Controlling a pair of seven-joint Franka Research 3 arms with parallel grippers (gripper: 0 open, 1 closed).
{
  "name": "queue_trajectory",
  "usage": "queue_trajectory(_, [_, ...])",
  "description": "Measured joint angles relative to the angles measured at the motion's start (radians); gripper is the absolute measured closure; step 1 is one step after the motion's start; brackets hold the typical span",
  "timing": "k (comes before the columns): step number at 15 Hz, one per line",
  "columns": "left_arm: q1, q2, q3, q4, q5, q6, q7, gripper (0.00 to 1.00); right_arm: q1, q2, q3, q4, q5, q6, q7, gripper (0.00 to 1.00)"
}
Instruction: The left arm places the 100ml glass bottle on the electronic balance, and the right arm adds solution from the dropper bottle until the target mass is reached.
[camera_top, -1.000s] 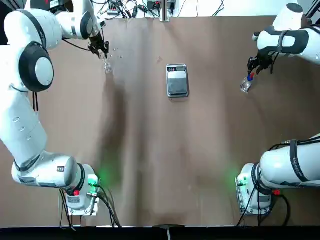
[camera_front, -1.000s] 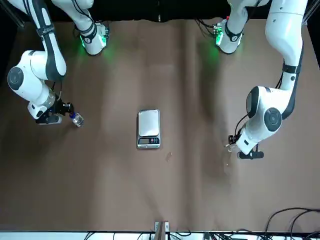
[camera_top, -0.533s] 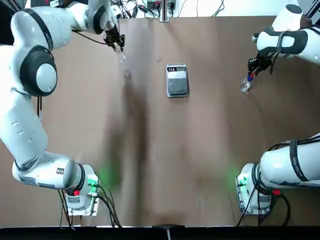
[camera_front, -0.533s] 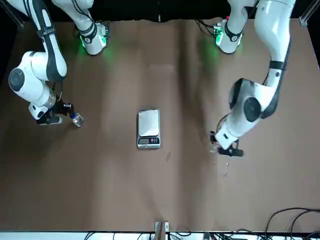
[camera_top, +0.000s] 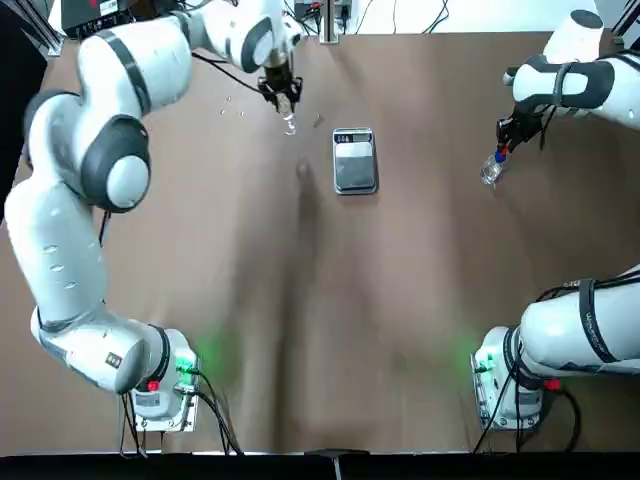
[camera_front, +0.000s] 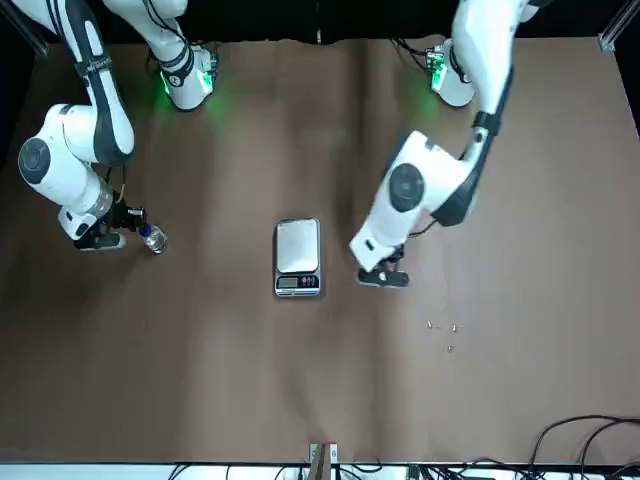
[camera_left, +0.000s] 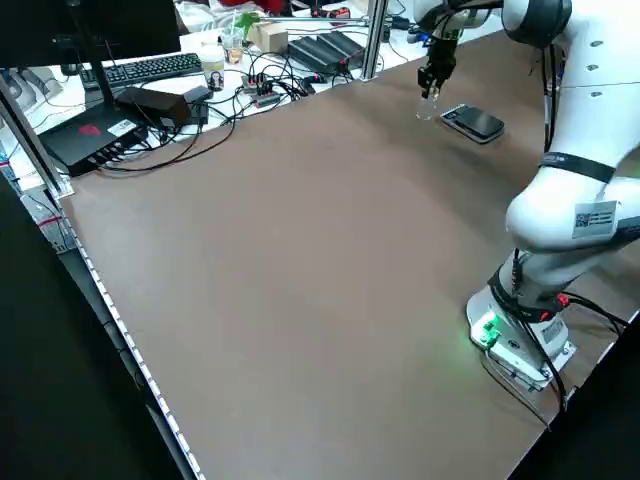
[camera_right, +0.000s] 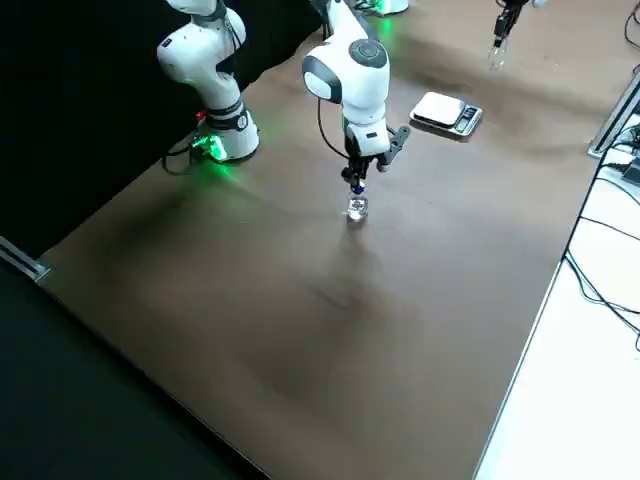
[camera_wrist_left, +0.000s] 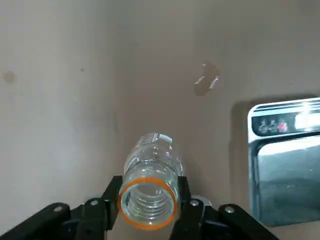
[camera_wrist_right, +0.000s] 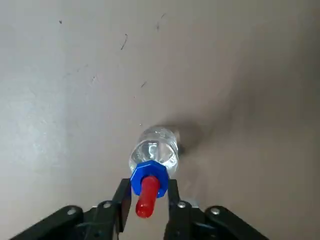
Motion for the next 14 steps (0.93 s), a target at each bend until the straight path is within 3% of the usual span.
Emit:
queue_trajectory(5, [-0.234,0.107,0.150,0.130,-0.001,0.000,-0.157,0.52,0.000,0.003,0.000,0.000,0.000,0.005,-0.001,0.71])
queue_trajectory(14, [-0.349,0.174,0.152,0.240,-0.021,-0.004,-0.272,0.52,0.000,0.003,0.000,0.000,-0.001,0.012,-0.001,0.76])
